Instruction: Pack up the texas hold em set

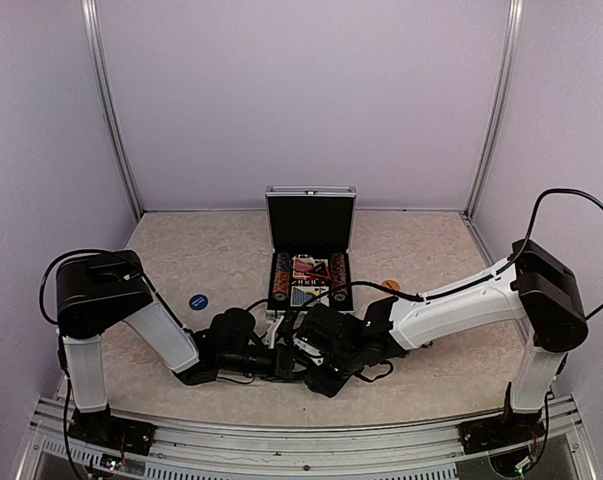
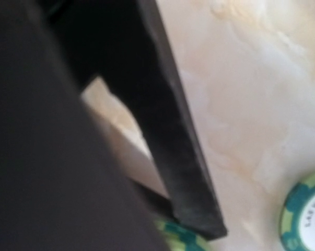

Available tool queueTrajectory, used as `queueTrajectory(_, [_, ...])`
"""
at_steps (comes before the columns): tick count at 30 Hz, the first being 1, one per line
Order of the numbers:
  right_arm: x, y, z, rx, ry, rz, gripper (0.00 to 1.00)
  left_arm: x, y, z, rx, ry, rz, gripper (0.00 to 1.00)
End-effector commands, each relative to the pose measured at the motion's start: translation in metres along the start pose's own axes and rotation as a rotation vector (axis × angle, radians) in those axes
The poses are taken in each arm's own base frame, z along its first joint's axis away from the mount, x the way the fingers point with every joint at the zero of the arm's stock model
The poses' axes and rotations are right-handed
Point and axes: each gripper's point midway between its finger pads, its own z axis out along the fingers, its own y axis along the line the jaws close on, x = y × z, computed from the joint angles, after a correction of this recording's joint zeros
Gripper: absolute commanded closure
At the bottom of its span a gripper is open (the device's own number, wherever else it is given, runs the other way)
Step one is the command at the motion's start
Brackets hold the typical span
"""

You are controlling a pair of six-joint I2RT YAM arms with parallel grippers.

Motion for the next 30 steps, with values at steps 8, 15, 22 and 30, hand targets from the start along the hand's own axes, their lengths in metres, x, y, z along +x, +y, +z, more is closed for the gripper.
queueTrajectory(8, [-0.035,0.033,0.02,-0.016,-0.159,-0.011,0.76,0.003,0.027,0.004,-0.152,-0.04,-0.142,1.0])
queueTrajectory(15, [-0.04,0.037,0.021,-0.016,-0.171,-0.017,0.64,0.004,0.03,0.004,-0.161,-0.04,-0.147,1.0])
queueTrajectory(22, [-0.043,0.037,0.025,0.036,-0.172,-0.026,0.55,0.005,0.031,0.003,-0.165,-0.041,-0.15,1.0])
queueTrajectory(30, [-0.047,0.039,0.025,0.04,-0.19,-0.019,0.5,0.005,0.031,0.003,-0.166,-0.04,-0.15,1.0])
